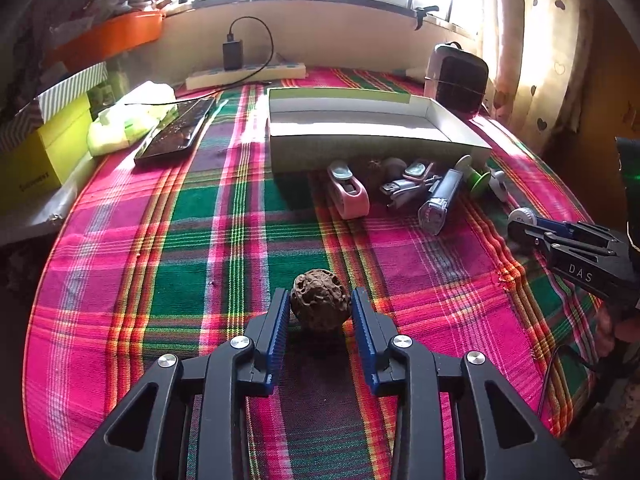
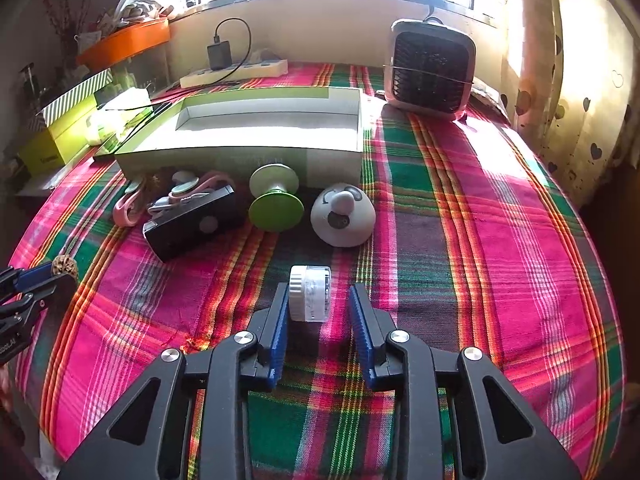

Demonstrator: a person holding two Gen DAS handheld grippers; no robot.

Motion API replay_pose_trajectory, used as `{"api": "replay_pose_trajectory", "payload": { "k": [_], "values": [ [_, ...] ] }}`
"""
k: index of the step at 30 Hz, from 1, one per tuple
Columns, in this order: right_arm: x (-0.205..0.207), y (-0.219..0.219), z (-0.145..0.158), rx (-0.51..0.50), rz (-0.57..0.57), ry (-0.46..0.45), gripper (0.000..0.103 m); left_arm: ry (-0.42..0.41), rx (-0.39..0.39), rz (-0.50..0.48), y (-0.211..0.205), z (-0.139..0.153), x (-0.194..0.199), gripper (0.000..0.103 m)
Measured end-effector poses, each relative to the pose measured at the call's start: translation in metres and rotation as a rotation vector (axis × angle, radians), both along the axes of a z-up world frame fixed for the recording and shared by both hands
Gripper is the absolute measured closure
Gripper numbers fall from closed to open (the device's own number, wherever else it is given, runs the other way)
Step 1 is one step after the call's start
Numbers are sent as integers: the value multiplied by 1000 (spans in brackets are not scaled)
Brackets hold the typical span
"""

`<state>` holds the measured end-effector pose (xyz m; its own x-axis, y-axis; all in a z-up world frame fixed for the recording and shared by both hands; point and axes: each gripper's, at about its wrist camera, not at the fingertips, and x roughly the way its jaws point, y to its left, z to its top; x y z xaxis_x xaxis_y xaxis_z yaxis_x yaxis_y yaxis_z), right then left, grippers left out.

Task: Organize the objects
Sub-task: 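Grasp the brown walnut with the left tool while the right tool grasps the white roll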

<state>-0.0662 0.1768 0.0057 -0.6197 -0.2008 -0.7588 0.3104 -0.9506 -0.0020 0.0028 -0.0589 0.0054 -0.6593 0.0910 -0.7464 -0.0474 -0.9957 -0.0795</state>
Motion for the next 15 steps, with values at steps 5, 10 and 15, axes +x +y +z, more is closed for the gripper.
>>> {"api": "replay_pose_trajectory", "payload": {
  "k": [5, 10, 15],
  "values": [
    [1, -3, 0, -1, 9, 2, 82, 3, 0, -29, 10, 0, -7, 73],
    [2, -4, 0, -10, 13, 1, 83, 10, -2, -40, 15, 1, -14, 73],
    [3, -8, 0, -26, 30, -2, 83, 12, -1, -56, 21, 1, -19, 73]
  ]
}}
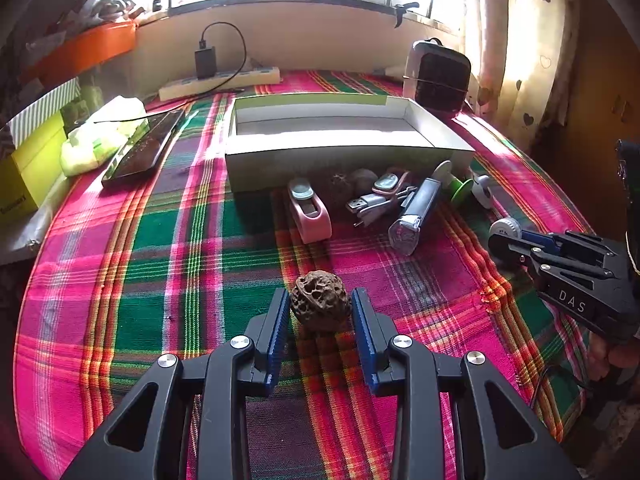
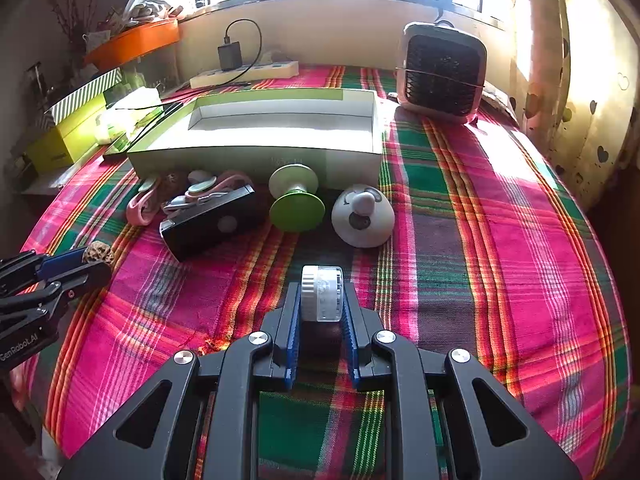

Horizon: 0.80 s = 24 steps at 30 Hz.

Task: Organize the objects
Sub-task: 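Grasp the brown walnut with the left tool while the right tool grasps the white roll, then carry the walnut and white roll over the open white box with both tools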

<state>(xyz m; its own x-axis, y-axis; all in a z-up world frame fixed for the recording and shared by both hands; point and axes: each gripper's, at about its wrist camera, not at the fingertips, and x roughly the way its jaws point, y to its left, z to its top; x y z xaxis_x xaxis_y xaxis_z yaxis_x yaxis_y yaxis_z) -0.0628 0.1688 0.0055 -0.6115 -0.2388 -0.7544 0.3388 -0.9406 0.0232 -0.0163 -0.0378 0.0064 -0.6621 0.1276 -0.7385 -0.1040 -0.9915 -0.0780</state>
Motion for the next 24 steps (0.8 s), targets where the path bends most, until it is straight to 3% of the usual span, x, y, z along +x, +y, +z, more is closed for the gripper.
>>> {"api": "replay_pose_trajectory", "payload": {
  "k": [24],
  "values": [
    [-10, -22, 20, -65, 74, 25, 83, 37, 20, -23, 10, 22, -27, 73]
  ]
}}
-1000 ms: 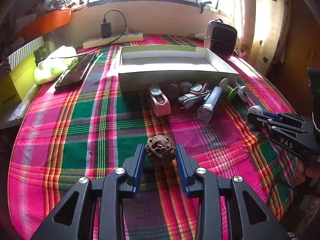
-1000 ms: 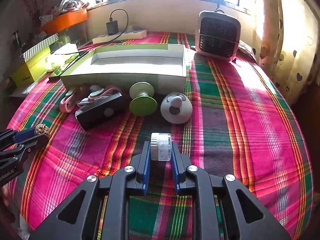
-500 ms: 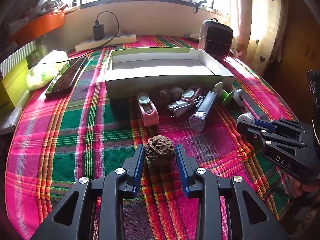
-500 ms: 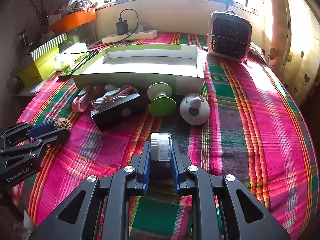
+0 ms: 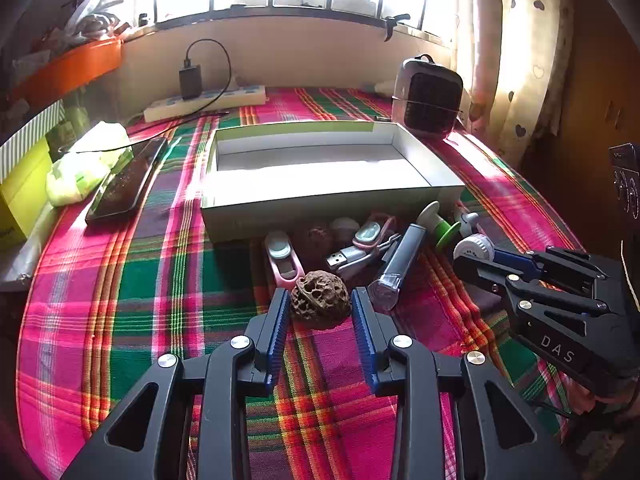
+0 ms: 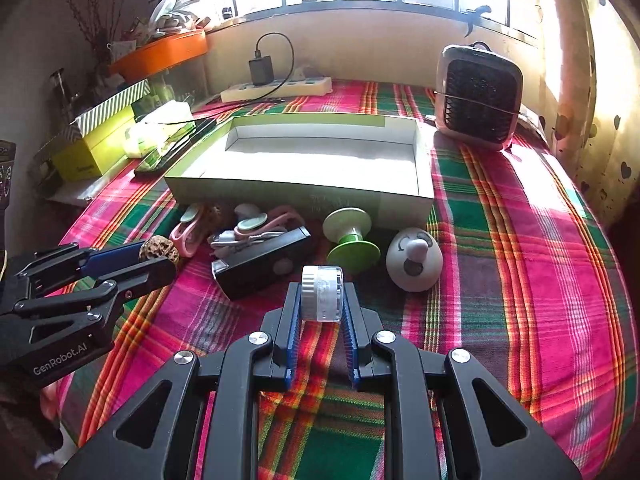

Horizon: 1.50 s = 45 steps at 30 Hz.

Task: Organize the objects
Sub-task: 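Carry the walnut and white roll over the open white box with both tools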

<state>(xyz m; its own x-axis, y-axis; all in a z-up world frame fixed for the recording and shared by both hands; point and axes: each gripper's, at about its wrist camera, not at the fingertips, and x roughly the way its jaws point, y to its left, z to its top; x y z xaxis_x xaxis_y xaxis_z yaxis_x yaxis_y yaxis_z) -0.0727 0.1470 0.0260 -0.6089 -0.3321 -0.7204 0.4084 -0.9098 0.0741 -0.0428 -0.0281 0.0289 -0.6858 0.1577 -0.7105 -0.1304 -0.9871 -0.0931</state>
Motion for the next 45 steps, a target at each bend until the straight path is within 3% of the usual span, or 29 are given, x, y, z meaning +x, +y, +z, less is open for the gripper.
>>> {"api": "replay_pose_trajectory", "payload": {
  "k": [23, 45],
  "values": [
    [-61, -19, 23, -9, 12, 21, 83, 33, -25, 25, -4, 18, -67, 73],
    [-146, -41, 7, 41, 3, -32, 83, 8, -36, 41, -17, 13, -149, 73]
  ]
}}
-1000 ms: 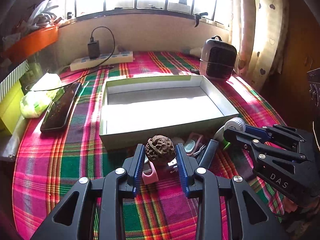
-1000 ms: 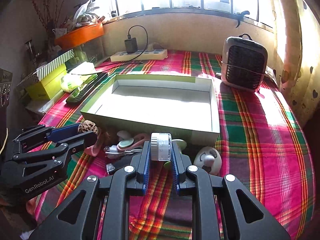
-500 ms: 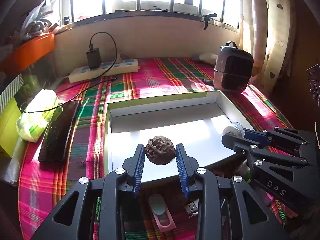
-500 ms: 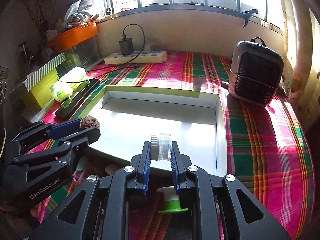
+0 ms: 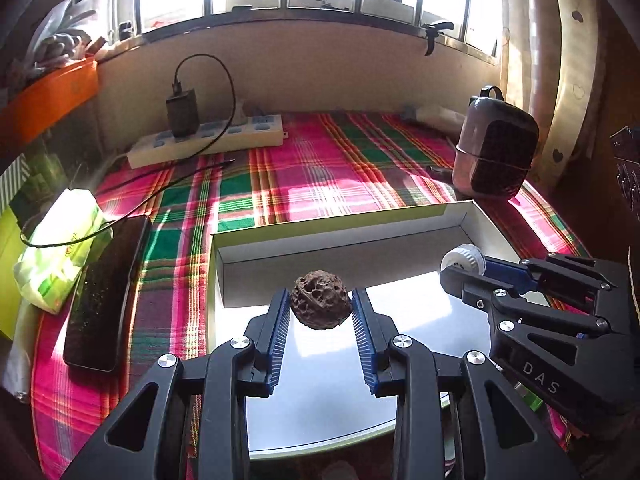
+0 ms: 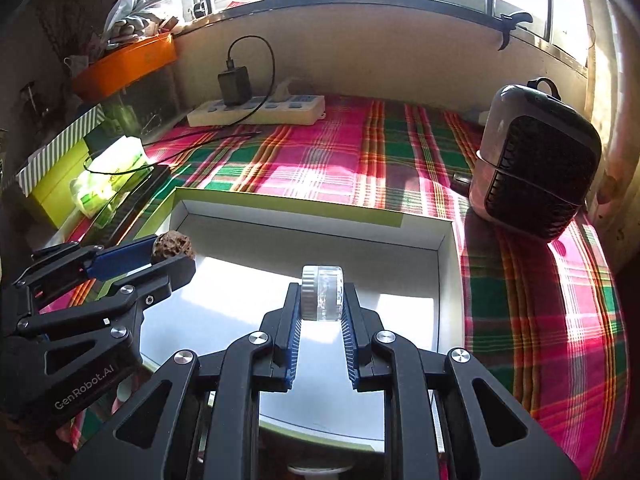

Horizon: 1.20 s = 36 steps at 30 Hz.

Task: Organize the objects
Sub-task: 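Carry the walnut and white roll over the open white box with both tools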

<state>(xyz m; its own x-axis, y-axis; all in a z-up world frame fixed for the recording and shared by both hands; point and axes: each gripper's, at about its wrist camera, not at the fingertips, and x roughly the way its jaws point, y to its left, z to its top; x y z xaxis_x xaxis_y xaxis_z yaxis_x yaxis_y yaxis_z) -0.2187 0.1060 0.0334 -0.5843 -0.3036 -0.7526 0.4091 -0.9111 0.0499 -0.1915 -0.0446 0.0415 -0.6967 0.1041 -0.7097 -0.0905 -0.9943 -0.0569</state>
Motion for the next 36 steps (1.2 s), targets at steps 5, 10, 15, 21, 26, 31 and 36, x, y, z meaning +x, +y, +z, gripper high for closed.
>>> {"api": "replay_pose_trajectory", "payload": {
  "k": [5, 10, 15, 21, 26, 31, 36],
  "values": [
    [-12, -3, 0, 3, -3, -7, 83, -16, 2, 7, -3, -3, -13, 73],
    [-23, -7, -2, 11, -5, -15, 83, -31, -4, 2, -3, -6, -24, 73],
    [-34, -9, -7, 27, -5, -25, 83, -46, -19, -1, -2, -11, -37, 73],
    [-47, -9, -13, 27, -20, -45, 83, -60, -13, 10, -5, -16, -47, 73],
    [-54, -11, -16, 32, -21, -55, 83, -76, -26, 10, -4, -21, -53, 73],
    [-56, -13, -17, 43, -18, -56, 83, -86, -28, 3, -1, -24, -57, 73],
    [-58, -13, -20, 55, -20, -68, 83, -94, -28, 6, -2, -26, -58, 73]
  ]
}}
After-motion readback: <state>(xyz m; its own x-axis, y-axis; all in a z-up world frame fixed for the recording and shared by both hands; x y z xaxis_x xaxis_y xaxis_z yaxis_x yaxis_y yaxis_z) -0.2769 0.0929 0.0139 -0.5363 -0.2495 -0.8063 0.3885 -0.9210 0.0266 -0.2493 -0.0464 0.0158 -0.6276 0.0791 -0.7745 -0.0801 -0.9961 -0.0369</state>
